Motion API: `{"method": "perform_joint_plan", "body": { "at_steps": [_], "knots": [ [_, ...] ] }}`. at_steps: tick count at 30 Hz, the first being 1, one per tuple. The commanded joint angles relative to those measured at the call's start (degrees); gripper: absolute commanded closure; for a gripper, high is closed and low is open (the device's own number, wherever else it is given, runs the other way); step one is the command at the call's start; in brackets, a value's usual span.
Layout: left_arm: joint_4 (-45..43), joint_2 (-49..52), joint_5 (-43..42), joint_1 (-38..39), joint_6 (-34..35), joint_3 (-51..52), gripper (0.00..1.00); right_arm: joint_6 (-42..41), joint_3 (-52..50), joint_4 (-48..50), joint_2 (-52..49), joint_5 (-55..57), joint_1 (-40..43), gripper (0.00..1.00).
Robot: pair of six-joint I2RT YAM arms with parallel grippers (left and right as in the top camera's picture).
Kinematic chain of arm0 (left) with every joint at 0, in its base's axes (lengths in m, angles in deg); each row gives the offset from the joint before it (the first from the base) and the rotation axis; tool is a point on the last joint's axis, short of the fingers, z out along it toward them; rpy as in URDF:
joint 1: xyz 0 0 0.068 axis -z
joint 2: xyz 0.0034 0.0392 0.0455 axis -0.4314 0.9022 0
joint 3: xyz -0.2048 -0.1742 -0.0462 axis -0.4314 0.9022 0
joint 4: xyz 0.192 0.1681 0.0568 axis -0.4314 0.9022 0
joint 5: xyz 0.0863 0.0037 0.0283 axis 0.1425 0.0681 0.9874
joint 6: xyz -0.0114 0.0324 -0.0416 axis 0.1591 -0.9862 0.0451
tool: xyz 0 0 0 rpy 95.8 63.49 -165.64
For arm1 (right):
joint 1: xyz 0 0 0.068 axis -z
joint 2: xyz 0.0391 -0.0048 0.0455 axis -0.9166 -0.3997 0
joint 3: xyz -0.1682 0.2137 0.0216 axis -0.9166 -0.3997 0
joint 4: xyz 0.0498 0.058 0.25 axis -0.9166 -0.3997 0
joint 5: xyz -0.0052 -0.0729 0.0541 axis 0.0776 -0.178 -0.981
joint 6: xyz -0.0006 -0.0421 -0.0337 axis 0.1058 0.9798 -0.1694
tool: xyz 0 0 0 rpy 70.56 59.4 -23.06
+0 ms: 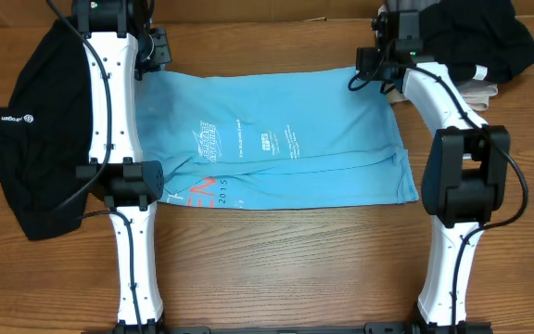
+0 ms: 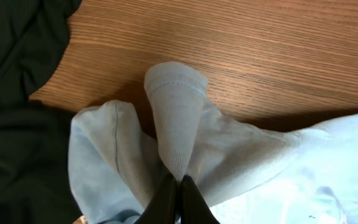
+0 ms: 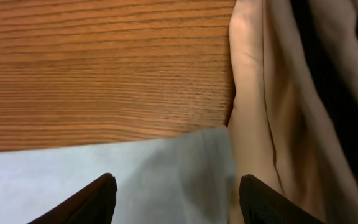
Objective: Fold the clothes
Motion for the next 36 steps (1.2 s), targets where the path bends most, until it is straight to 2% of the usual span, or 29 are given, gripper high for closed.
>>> {"method": "perform_joint_plan", "body": {
  "at_steps": [1, 9, 28, 36],
  "knots": [
    [0.1, -1.4, 2.7, -0.2, 1.0, -1.1, 0.96, 0.2, 0.8, 2.2, -1.8, 0.7, 0.3, 0.34],
    [0.1, -1.4, 3.5, -0.2, 1.0, -1.1, 0.96, 0.2, 0.8, 6.6, -3.0, 1.6, 0.5, 0.41],
    [-0.1, -0.7, 3.9, -0.2, 1.6, -0.8, 0.96, 0.0, 1.1, 8.2, -7.0, 1.6, 2.1, 0.43],
    [-0.1, -0.7, 5.3, -0.2, 1.6, -0.3, 0.96, 0.0, 2.9, 5.7, -6.7, 1.6, 1.9, 0.59]
  ]
}}
